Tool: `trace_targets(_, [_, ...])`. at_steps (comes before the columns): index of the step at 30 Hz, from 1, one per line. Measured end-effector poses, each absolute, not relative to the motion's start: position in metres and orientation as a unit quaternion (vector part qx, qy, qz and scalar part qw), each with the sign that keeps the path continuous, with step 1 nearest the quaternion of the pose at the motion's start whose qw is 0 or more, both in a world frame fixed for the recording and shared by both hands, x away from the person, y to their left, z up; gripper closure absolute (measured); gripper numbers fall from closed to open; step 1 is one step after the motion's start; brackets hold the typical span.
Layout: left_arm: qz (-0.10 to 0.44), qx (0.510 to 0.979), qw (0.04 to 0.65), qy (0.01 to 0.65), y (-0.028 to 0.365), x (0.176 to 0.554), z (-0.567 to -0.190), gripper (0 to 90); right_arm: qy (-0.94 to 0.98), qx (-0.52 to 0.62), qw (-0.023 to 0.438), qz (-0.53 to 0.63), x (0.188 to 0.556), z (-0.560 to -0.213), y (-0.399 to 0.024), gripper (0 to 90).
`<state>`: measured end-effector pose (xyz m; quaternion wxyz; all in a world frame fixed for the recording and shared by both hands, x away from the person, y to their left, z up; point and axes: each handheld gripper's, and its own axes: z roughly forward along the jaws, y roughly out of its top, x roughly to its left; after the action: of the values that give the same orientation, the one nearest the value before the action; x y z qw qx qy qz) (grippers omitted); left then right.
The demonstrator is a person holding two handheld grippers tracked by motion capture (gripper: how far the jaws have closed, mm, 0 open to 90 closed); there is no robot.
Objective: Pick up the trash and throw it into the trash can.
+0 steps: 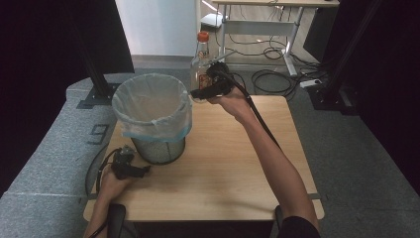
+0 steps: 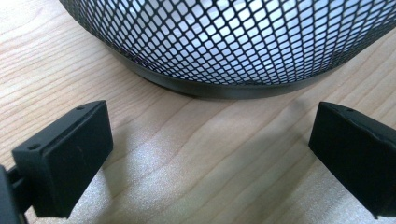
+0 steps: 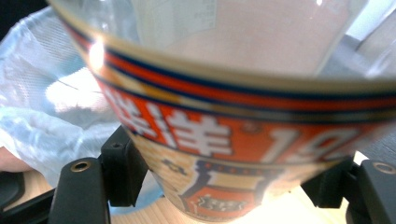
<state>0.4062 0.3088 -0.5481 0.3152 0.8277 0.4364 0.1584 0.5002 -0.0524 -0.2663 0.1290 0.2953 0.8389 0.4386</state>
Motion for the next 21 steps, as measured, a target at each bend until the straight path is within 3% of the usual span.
trace_targets(21, [0.16,0.828,0.315,0.435,0.309,0.406,-0.548,0.0,0.848,0.258,0.119,0.448,0.504,-0.264,0.006,27.8])
